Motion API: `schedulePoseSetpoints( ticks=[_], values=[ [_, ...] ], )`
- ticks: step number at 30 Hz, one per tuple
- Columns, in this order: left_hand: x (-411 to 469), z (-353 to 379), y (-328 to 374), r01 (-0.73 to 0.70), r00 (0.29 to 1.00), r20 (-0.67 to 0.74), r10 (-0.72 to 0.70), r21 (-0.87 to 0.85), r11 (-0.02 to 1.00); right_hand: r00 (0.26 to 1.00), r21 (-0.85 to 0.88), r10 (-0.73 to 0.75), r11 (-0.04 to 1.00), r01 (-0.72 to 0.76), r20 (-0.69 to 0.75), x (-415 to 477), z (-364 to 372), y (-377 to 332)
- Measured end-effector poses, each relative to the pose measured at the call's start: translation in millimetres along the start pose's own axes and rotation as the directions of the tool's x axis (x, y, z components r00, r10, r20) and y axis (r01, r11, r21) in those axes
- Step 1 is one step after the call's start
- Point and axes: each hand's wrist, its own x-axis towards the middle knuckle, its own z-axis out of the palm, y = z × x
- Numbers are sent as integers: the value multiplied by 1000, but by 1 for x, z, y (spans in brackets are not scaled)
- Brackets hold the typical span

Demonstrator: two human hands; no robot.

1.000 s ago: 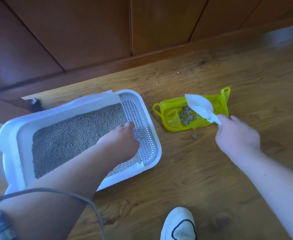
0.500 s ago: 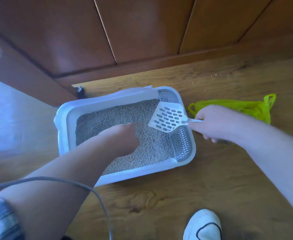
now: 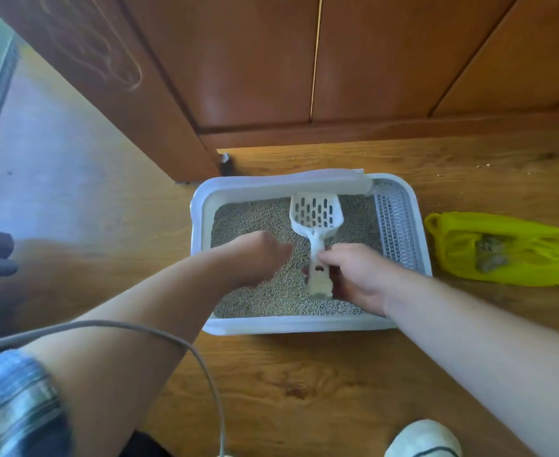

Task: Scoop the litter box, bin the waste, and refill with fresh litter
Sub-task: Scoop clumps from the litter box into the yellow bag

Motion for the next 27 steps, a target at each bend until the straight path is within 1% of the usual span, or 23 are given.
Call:
schedulePoseSetpoints(
  ticks=[2, 4, 6, 8, 10, 11, 12, 13, 14, 15, 16, 17, 18, 19, 20, 22, 23, 25, 27],
  values=[
    [1, 3, 1, -14, 999, 47, 24, -203, 979, 996, -79, -84, 993, 87, 35, 1, 14, 6],
    [5, 4, -1, -26, 998, 38, 41, -331, 943, 984, -158, -149, 974, 164, 102, -2, 25, 10],
    [8, 5, 0, -44, 999, -8, 44, -333, 942, 959, -289, -235, 918, 272, 157, -7, 33, 13],
    [9, 6, 2, -49, 997, -64, 35, -234, 971, 936, -418, -293, 839, 349, 195, -10, 36, 14],
    [11, 5, 3, -37, 996, -85, 19, -215, 976, 937, -542, -291, 765, 348, 190, -12, 25, 7],
    [13, 4, 1, -32, 995, -96, 10, -233, 972, 939, -634, -308, 699, 331, 151, -11, 14, 2],
    [16, 3, -3, -29, 990, -139, -1, -215, 976, 929, -740, -361, 603, 299, 82, -10, 0, -4],
    [19, 0, -7, -20, 980, -201, -6, -128, 992, 891, -831, -454, 494, 254, 2, -7, -17, -8],
    [24, -3, -14, -6, 964, -266, 6, 1, 1000, 822, -894, -565, 401, 199, -70, -3, -36, -11],
    [26, -7, -21, 31, 954, -299, 11, 136, 990, 735, -933, -667, 329, 144, -122, 2, -55, -12],
    [27, -10, -26, 61, 950, -311, 22, 255, 965, 652, -959, -746, 265, 99, -139, 8, -72, -9],
    [27, -12, -29, 83, 952, -305, 28, 344, 935, 594, -977, -795, 202, 64, -125, 14, -87, -5],
    [27, -13, -33, 100, 953, -300, 30, 410, 906, 572, -988, -814, 147, 39, -98, 20, -99, 2],
    [28, -13, -35, 116, 953, -303, 33, 460, 881, 571, -995, -818, 98, 22, -68, 26, -108, 10],
    [28, -12, -36, 133, 949, -315, 33, 492, 861, 587, -998, -809, 57, 6, -42, 30, -114, 17],
    [28, -13, -36, 176, 939, -342, 18, 527, 831, 642, -1000, -767, 3, -23, -17, 39, -116, 33],
    [28, -14, -35, 198, 937, -348, 3, 542, 817, 657, -999, -754, -14, -41, -16, 44, -115, 40],
    [28, -17, -34, 239, 932, -361, -21, 569, 787, 647, -997, -762, -26, -66, -23, 50, -113, 49],
    [31, -15, -34, 266, 920, -391, -23, 580, 770, 610, -997, -792, -18, -70, -28, 53, -113, 52]
  ],
)
